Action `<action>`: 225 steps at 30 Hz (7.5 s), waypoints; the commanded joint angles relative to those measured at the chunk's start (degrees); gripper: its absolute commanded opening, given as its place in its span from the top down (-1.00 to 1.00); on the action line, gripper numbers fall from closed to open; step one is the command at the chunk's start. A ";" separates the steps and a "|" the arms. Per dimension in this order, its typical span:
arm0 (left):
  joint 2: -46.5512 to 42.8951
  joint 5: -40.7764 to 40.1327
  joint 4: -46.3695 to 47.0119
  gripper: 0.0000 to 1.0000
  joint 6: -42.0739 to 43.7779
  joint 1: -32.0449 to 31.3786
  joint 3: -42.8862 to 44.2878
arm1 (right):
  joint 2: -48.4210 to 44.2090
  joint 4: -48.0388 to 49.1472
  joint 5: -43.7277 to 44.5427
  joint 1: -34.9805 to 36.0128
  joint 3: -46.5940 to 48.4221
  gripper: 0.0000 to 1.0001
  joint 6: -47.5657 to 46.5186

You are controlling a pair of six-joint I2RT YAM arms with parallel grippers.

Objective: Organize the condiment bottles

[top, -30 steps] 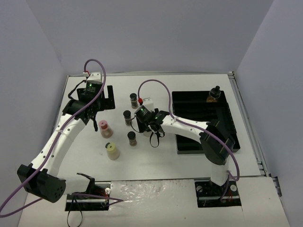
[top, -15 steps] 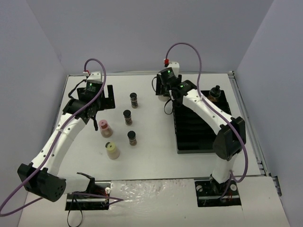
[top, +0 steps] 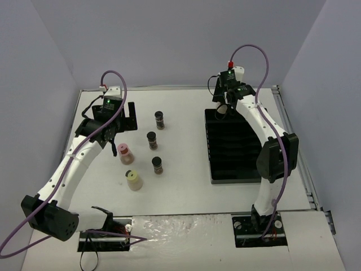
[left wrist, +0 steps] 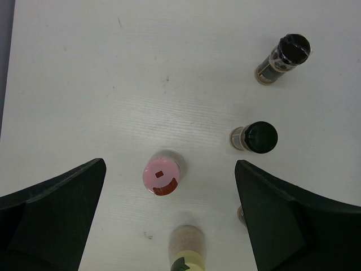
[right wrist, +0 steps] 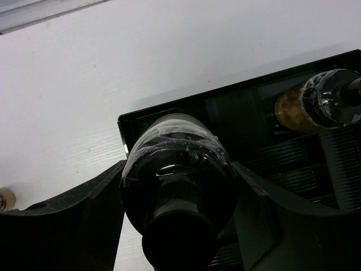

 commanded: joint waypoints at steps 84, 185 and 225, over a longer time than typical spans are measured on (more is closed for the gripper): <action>-6.49 -8.24 -1.72 -0.94 -1.70 -0.14 2.94 | 13.16 4.70 -2.65 21.94 19.39 -0.77 -4.06; -9.34 -8.31 2.69 -0.94 -1.20 -0.05 -5.20 | 12.52 9.14 5.94 24.48 15.23 1.00 -4.87; -8.87 -3.25 4.94 -0.94 -1.02 3.20 -7.50 | -26.95 23.60 1.19 -26.80 -41.46 1.00 5.72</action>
